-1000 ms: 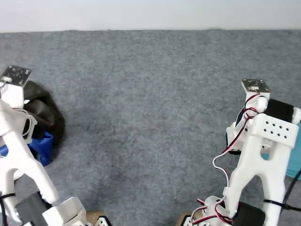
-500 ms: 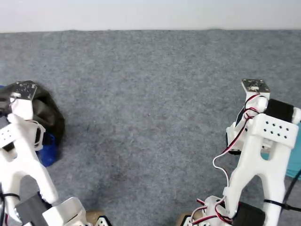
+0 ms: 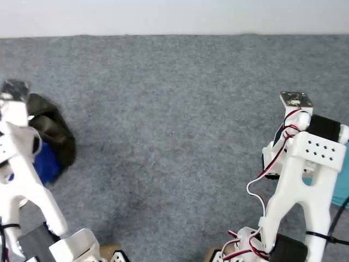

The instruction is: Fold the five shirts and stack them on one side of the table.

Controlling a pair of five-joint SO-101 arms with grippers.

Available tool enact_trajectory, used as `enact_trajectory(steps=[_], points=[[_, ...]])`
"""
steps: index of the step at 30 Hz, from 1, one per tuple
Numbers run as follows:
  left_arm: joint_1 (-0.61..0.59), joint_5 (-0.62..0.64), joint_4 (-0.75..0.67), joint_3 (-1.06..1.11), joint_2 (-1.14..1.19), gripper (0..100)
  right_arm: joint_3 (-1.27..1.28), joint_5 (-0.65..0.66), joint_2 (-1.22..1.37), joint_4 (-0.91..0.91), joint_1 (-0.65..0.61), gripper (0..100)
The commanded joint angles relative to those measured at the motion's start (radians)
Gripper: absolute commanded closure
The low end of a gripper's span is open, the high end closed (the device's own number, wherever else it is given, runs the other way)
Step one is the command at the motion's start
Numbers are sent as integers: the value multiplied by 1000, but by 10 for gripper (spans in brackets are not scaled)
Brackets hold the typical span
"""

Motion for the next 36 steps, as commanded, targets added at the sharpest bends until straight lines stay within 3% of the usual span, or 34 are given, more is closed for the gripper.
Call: enact_trajectory(steps=[1, 9, 17, 26, 36], points=[[3, 38, 117, -314, -17, 988, -5, -11, -36, 42, -7, 985], [41, 118, 178, -857, -6, 988, -5, -11, -33, 42, -7, 985], [209, 120, 130, -1199, -6, 988, 6, -11, -28, 41, -8, 985], [431, 121, -12, -1307, -15, 987, 149, -11, -38, 39, -7, 985], [760, 117, -21, -1231, -6, 987, 153, -11, -38, 39, -7, 985]])
